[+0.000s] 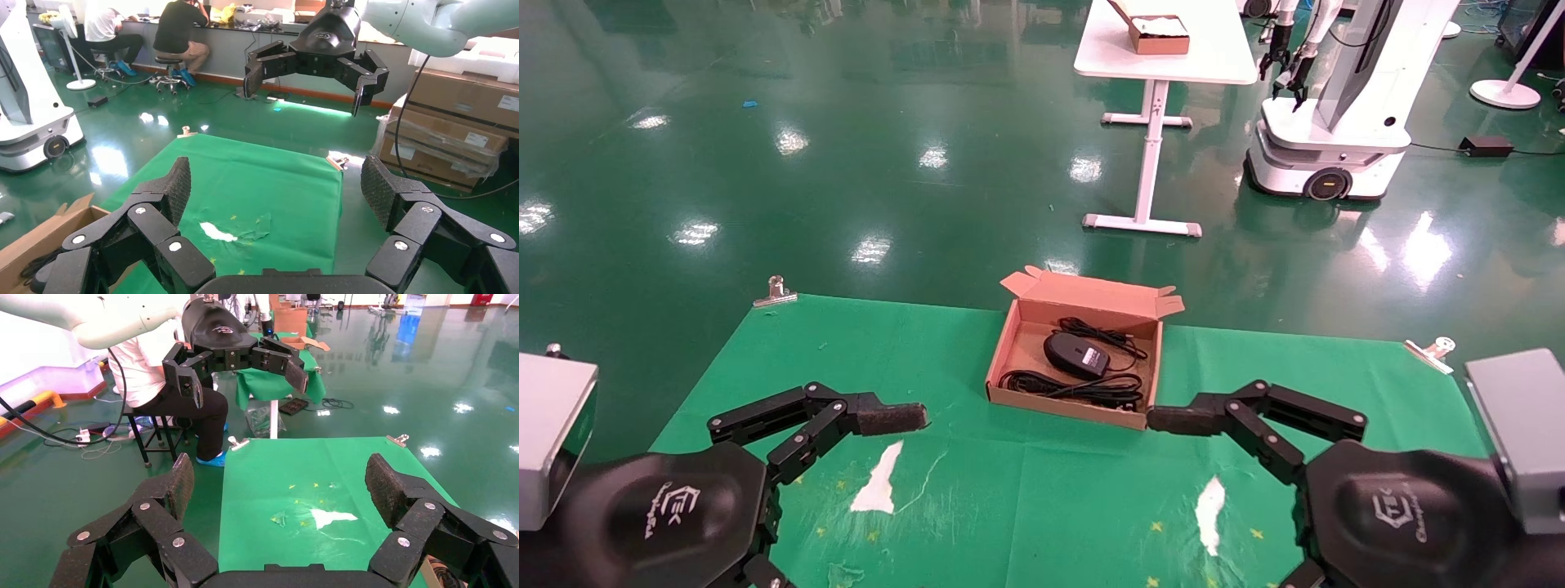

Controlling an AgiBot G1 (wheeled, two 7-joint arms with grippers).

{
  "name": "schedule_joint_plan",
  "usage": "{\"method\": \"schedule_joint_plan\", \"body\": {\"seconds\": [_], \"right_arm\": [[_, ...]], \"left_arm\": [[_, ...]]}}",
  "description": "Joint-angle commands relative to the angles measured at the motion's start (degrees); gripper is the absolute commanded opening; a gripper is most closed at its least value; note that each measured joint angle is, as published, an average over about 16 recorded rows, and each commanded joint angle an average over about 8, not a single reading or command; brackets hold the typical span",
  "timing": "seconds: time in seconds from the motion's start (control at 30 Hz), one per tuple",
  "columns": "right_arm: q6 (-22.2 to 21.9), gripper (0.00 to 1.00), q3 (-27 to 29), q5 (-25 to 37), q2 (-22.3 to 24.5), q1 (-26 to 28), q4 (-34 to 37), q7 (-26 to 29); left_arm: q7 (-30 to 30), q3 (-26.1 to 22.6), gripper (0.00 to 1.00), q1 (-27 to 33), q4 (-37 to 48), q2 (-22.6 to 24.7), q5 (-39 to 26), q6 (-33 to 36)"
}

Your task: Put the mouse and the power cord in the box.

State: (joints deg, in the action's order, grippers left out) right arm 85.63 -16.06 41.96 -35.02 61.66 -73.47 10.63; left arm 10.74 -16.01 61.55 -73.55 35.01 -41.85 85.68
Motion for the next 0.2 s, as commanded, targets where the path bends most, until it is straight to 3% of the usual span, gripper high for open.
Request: {"method": "schedule_joint_plan", "body": {"seconds": [0.03,0.2], "right_arm": [[0.0,1.0,0.0,0.0,0.0,0.0,0.0,0.0],[0.0,1.0,0.0,0.0,0.0,0.0,0.0,0.0]], "left_arm": [[0.0,0.0,1.0,0.0,0.0,0.0,0.0,0.0],[0.0,0.0,1.0,0.0,0.0,0.0,0.0,0.0]]}}
